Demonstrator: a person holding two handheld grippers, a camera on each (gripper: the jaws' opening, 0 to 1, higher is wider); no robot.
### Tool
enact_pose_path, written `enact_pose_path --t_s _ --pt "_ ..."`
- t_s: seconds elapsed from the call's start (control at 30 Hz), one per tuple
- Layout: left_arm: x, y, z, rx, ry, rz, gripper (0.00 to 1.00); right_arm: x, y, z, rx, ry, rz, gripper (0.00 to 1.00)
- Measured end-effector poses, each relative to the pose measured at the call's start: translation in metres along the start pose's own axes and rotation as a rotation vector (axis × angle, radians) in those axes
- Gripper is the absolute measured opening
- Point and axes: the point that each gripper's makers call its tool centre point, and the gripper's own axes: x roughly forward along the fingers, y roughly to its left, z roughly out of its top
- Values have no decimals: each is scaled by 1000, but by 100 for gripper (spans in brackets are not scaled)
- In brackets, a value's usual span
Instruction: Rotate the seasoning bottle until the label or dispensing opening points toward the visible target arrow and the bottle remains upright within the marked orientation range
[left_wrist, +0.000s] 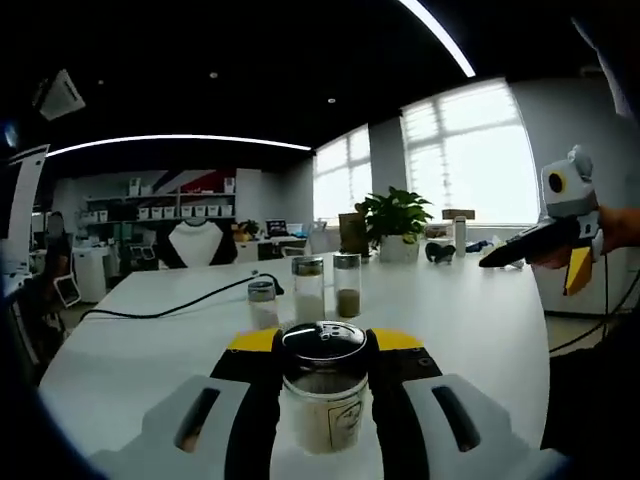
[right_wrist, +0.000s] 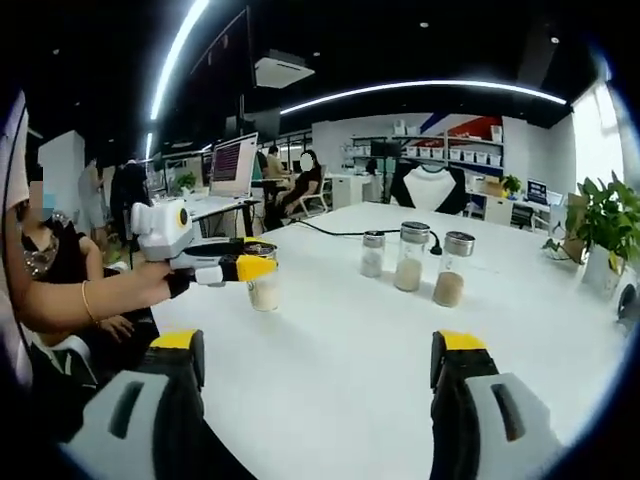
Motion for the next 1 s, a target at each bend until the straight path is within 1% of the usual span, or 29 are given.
enact_pose_path --t_s 0.17,0.23,0.3,0.37,0.5,0.67,0.73,0.9,1.0 --pt "5 10 -14 -38 9 6 35 -1 -2 -5 15 12 -1 95" --pt "5 10 -17 -36 7 1 35 -1 -2 -6 25 14 -2 95" --pt "7 10 -17 -51 4 -5 35 -2 -4 -9 28 24 -12 94" --pt "9 9 -17 -42 1 -20 35 -3 -5 -12 36 27 -18 94" --pt "12 10 -21 -23 13 -28 35 -4 -6 -14 45 32 -24 93" --pt "11 9 -31 3 36 -57 35 -4 -9 -15 54 27 -32 93" --pt "9 7 -28 -4 10 -64 35 -4 -8 -16 46 34 -21 93" --pt "9 7 -28 -6 -4 -60 35 -3 -5 -19 9 53 -11 93" --pt "8 9 -28 -21 -2 -61 35 -2 -4 -18 8 49 -7 93"
